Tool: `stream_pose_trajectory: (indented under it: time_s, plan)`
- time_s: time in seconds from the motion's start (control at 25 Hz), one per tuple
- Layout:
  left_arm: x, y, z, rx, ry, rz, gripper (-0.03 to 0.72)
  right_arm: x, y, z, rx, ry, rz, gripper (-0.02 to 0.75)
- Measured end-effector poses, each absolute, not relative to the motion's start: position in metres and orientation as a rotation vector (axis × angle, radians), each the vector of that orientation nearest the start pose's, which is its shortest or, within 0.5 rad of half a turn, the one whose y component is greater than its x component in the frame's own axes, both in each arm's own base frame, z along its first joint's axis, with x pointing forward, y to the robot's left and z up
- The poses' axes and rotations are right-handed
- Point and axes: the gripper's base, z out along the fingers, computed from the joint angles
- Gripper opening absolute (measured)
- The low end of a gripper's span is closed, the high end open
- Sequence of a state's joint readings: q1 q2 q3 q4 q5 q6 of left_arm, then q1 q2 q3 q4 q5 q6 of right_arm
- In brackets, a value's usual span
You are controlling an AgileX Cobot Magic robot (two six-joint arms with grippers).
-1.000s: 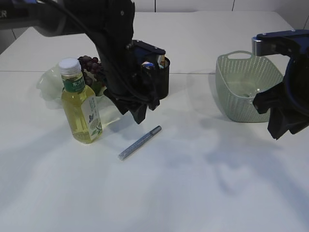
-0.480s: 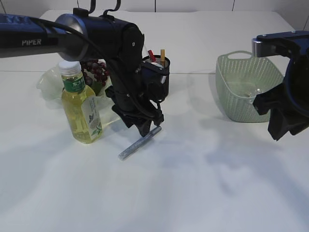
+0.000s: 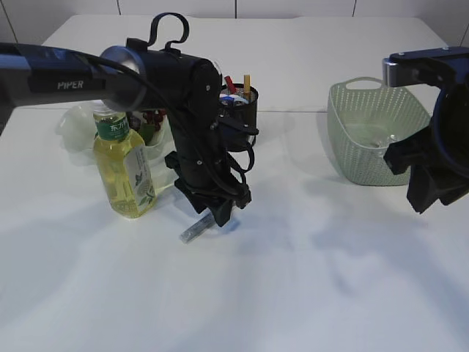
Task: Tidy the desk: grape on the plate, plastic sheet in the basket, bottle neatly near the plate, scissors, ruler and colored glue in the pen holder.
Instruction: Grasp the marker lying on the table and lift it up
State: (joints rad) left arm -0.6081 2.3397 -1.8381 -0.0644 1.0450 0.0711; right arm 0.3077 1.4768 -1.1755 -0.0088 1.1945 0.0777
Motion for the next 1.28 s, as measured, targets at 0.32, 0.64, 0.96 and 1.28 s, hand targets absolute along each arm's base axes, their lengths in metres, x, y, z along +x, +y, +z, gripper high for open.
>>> stream_pose_trajectory:
  time_s: [0.32,0.64,0.96,1.28]
  plan:
    - [0.385,-0.274,0.121,0.984,2.898,-0.114,0.361,0.263,0.083,0.286,-0.346,2.961,0.034,0.29]
    - [0.387,-0.274,0.117,0.991,2.893,-0.103,0.361,0.263,0.083,0.286,-0.346,2.961,0.034,0.29]
    - [0.387,-0.274,0.111,0.995,2.898,-0.098,0.361,0.263,0.083,0.286,-0.346,2.961,0.034,0.29]
    - [0.388,-0.274,0.11,1.001,2.894,-0.088,0.253,0.263,0.083,0.286,-0.346,2.966,0.032,0.29]
